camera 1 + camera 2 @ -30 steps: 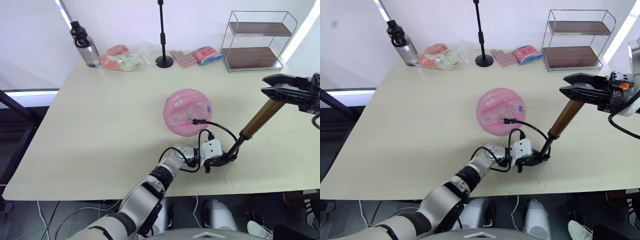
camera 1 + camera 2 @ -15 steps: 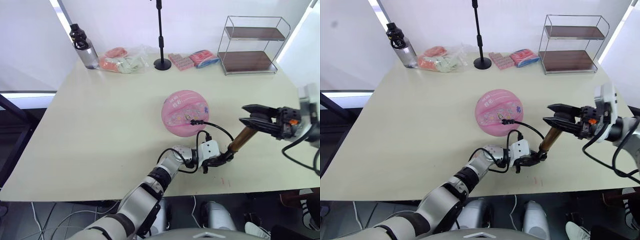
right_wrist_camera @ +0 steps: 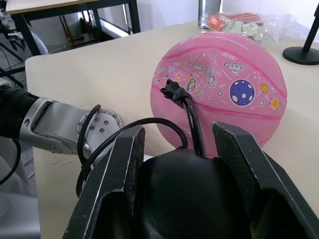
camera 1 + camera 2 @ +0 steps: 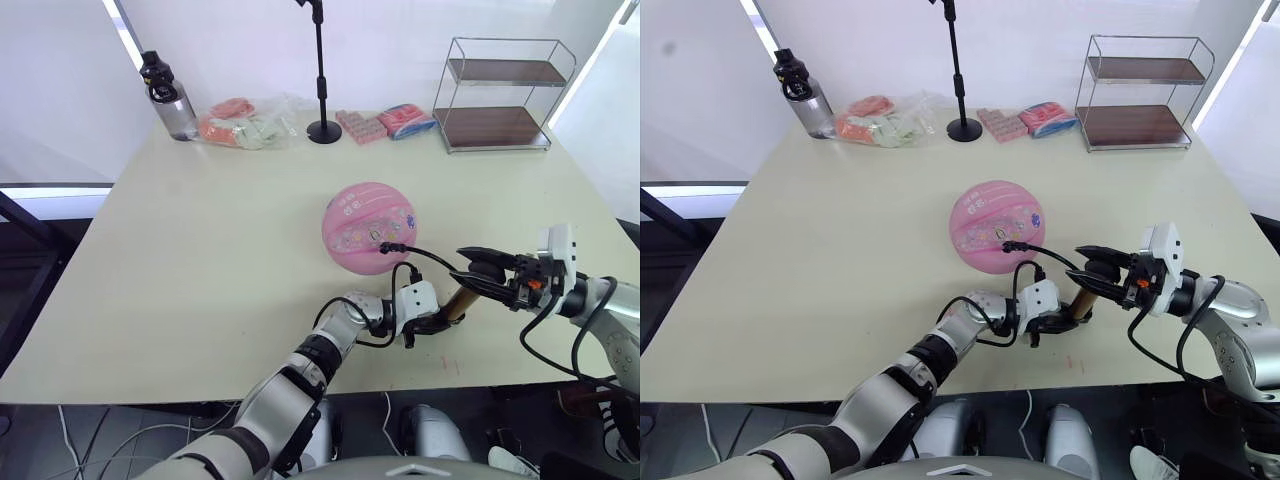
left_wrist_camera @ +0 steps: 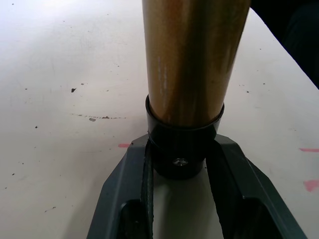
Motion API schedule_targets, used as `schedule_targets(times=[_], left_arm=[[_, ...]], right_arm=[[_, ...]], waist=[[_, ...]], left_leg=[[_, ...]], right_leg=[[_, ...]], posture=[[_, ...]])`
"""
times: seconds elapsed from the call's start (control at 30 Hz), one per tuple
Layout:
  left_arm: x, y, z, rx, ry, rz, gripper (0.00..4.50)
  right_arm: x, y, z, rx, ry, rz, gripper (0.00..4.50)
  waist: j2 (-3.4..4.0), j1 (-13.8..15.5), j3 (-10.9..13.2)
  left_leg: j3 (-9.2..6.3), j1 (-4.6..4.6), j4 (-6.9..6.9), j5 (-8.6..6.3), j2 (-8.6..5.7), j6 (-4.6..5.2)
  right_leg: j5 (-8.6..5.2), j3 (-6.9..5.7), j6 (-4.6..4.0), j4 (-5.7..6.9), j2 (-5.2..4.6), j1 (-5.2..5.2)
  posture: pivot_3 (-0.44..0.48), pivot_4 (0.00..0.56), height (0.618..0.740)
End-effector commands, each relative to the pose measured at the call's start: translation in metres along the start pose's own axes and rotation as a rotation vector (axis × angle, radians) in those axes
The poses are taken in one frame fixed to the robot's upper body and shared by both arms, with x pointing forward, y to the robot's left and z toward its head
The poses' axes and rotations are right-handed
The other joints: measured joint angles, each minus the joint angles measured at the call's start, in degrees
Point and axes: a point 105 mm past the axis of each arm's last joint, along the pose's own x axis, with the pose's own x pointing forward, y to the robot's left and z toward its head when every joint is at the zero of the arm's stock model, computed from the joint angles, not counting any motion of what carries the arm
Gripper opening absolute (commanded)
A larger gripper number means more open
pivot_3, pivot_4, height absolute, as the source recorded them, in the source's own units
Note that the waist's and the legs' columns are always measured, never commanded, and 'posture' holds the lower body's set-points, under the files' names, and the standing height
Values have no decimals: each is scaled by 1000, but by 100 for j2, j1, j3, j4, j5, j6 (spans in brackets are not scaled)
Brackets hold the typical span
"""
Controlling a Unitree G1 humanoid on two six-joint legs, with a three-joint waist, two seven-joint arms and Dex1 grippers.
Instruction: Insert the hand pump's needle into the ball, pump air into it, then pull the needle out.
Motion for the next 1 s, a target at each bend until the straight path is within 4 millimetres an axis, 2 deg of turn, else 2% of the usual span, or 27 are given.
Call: schedule_targets(times=[0.03, 0.2, 0.33, 0.47, 0.63, 0.7, 0.8, 1.0], left_arm=[[-9, -16, -43, -109, 138, -42, 1072], [-8, -17, -42, -110, 134, -51, 1072], [-8, -18, -42, -117, 131, -56, 1072], [-8, -18, -41, -113, 127, -59, 1072], [-8, -17, -40, -110, 124, -57, 1072], [-8, -16, -40, -110, 122, -56, 1072], [-7, -16, -39, -112, 118, -56, 1072], [-6, -17, -38, -113, 110, -51, 1072]], right_arm=[[-7, -2, 19, 12, -1, 21, 1648], [-21, -6, 84, -53, -70, 52, 1648], [-31, -6, 111, -69, -77, 63, 1648], [-42, -7, 150, -108, -133, 57, 1648], [-49, -6, 178, -139, -167, 53, 1648], [-51, -5, 186, -144, -170, 53, 1648], [-48, -6, 183, -112, -155, 56, 1648], [-33, -4, 121, 32, -36, 76, 1648]], waist=[[11, 0, 6], [71, 10, 51], [69, 12, 59], [81, 4, 68], [78, 5, 75], [99, 6, 109], [109, 8, 125], [84, 17, 115]], left_leg=[[0, -2, 0, 0, 0, 0], [6, -15, 0, 11, -6, -19], [2, -16, -4, 11, -7, -18], [9, -17, -4, 0, -8, 0], [5, -17, -4, -1, -6, 3], [14, -21, -3, 1, -9, 0], [17, -32, -4, 12, -13, -18], [14, -37, -4, 13, -13, -21]], right_leg=[[0, 0, 0, 0, -4, -2], [1, 1, 0, -3, -5, -13], [1, -3, 1, -8, -6, -13], [0, 3, 0, -8, -12, -14], [1, 2, 1, -7, -18, -15], [1, 9, 1, -6, -19, -16], [6, 13, 9, -4, -18, -29], [12, 4, 20, -17, -3, -24]], posture=[[0, 150, 740], [0, 150, 740], [0, 150, 740], [0, 150, 740], [0, 150, 740], [0, 150, 740], [0, 150, 740], [0, 150, 740]])
